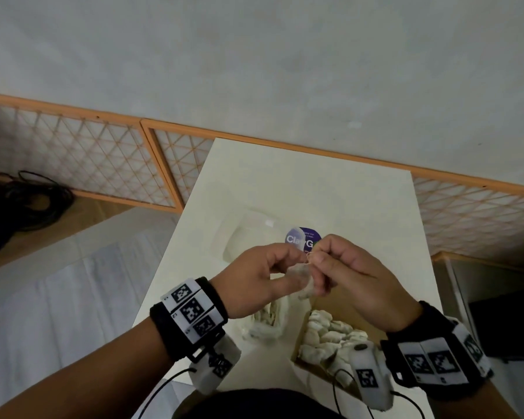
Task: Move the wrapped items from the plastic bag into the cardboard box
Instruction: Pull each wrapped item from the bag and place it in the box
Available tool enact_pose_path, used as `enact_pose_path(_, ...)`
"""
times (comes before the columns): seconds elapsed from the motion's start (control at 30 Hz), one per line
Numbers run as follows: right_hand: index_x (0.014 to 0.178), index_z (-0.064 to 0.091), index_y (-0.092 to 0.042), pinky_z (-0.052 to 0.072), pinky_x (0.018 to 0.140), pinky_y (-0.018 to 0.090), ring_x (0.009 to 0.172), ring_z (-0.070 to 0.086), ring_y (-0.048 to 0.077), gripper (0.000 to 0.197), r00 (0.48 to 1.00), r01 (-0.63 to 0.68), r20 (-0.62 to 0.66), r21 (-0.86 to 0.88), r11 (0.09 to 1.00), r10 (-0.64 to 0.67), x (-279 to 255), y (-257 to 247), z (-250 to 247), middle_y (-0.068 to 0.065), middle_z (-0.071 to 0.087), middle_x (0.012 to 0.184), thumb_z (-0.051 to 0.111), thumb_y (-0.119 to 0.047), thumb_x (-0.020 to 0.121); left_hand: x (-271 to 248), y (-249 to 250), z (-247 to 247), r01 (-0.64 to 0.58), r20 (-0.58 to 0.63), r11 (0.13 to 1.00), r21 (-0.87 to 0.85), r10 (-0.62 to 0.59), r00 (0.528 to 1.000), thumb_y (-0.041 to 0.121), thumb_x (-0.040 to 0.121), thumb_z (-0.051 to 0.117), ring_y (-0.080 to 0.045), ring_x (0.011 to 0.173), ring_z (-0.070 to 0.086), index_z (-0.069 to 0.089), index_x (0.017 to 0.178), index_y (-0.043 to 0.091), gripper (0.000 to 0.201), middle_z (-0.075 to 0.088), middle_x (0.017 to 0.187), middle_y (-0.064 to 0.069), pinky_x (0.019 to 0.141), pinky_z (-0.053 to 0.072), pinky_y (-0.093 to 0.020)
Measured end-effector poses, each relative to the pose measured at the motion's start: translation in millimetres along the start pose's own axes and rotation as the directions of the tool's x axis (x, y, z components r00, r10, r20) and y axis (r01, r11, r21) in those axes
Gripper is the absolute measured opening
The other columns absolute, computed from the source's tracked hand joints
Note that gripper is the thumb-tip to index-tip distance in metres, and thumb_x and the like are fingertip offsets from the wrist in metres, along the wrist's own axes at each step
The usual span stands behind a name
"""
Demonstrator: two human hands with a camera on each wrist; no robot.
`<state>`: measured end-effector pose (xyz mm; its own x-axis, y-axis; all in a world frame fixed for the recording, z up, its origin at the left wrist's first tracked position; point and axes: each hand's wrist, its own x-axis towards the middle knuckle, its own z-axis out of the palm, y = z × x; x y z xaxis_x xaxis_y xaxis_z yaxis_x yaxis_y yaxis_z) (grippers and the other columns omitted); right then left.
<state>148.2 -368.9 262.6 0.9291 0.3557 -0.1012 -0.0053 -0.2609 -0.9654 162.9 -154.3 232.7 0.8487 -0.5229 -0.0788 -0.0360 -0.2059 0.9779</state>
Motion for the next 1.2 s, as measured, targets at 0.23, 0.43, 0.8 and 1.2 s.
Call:
enact_pose_path(0.23,0.087,0.063,-0.005,0.044,0.055,0.029,0.055,0.044,0.019,0.026,0.988,-0.047,-0.149,-0.021,0.999,0.044,-3,-7,-12,0.008,0.048,0.060,0.057,-0.024,0.104,-6,-6,1,0.051,-0.055,0.991,0.127,-0.044,0.998,0.017,0.098,0.069,-0.009,0.087,0.073,0.073,0.110,0.022,0.014,0.078,0.093,0.003,0.082,0.058,-0.026)
enact_pose_path(0.43,0.086,0.063,-0.009,0.044,0.055,0.031,0.053,0.044,0.014,0.023,0.959,-0.094,-0.275,-0.062,0.994,0.073,-1,5,-31,-0.007,0.051,0.056,0.056,-0.021,0.105,-17,-17,-8,0.118,-0.042,0.979,0.167,-0.113,0.993,0.019,0.099,0.066,-0.015,0.085,0.074,0.074,0.095,0.028,0.013,0.078,0.093,0.001,0.085,0.060,-0.043)
enact_pose_path(0.8,0.113,0.071,-0.036,0.034,0.060,0.018,0.057,0.035,0.006,0.030,0.995,-0.035,-0.100,-0.252,0.967,0.010,-9,17,-9,-0.011,0.033,0.063,0.071,-0.054,0.089,-18,-2,-12,0.173,-0.069,0.979,-0.111,-0.182,0.981,0.019,0.102,0.063,-0.019,0.066,0.062,0.067,0.089,-0.004,0.027,0.068,0.067,-0.009,0.073,0.053,-0.031)
enact_pose_path(1.2,0.079,0.065,-0.030,0.031,0.055,0.022,0.054,0.034,0.006,0.021,0.993,0.117,0.037,-0.182,0.976,-0.112,-9,27,25,-0.012,0.040,0.056,0.069,-0.029,0.099,-20,2,-17,0.142,-0.011,0.990,-0.016,-0.143,0.990,0.032,0.095,0.072,-0.019,0.066,0.059,0.075,0.088,0.013,0.021,0.069,0.075,-0.019,0.069,0.049,-0.036)
